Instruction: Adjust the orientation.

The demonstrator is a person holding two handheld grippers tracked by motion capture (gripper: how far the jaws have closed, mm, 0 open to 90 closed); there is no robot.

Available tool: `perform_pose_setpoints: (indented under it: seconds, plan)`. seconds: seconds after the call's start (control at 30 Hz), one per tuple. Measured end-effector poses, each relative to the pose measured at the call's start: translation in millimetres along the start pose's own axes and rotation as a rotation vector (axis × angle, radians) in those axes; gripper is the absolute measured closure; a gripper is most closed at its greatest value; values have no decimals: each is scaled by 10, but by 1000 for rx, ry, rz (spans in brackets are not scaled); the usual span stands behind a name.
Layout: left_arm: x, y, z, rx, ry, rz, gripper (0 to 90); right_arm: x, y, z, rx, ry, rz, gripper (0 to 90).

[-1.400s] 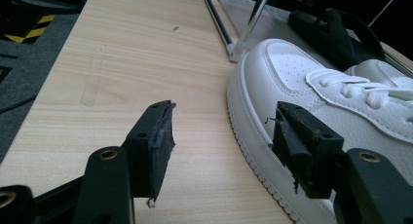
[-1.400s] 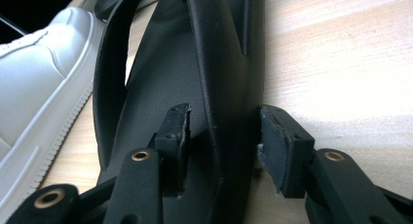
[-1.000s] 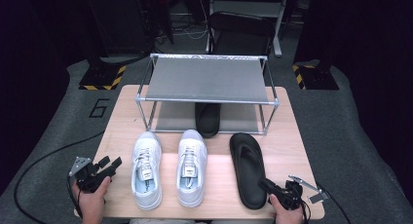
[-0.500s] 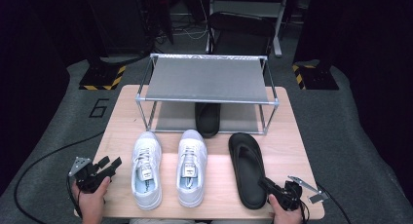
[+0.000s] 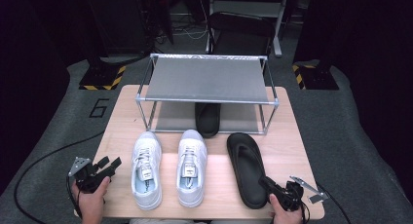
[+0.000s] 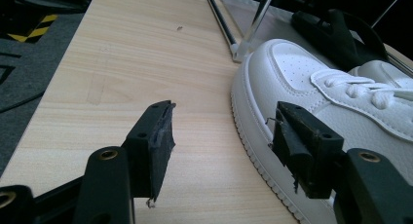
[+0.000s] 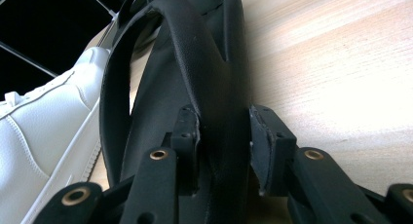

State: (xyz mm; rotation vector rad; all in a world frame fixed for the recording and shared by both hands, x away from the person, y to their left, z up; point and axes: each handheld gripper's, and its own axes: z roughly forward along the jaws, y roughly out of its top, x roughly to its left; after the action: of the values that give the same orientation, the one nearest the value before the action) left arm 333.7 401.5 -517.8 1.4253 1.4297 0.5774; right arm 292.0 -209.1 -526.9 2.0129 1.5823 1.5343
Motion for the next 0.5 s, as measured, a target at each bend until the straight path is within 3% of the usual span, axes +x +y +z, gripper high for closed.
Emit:
perform_pose_setpoints:
  seconds: [0.3,0.5]
  plan:
    - [29,-10,0,2,5,-10,398,5,22,38,-26,-13,14,655]
    - [42,-11,-33,-7,6,-13,398,57,44,80,-29,-10,-11,655]
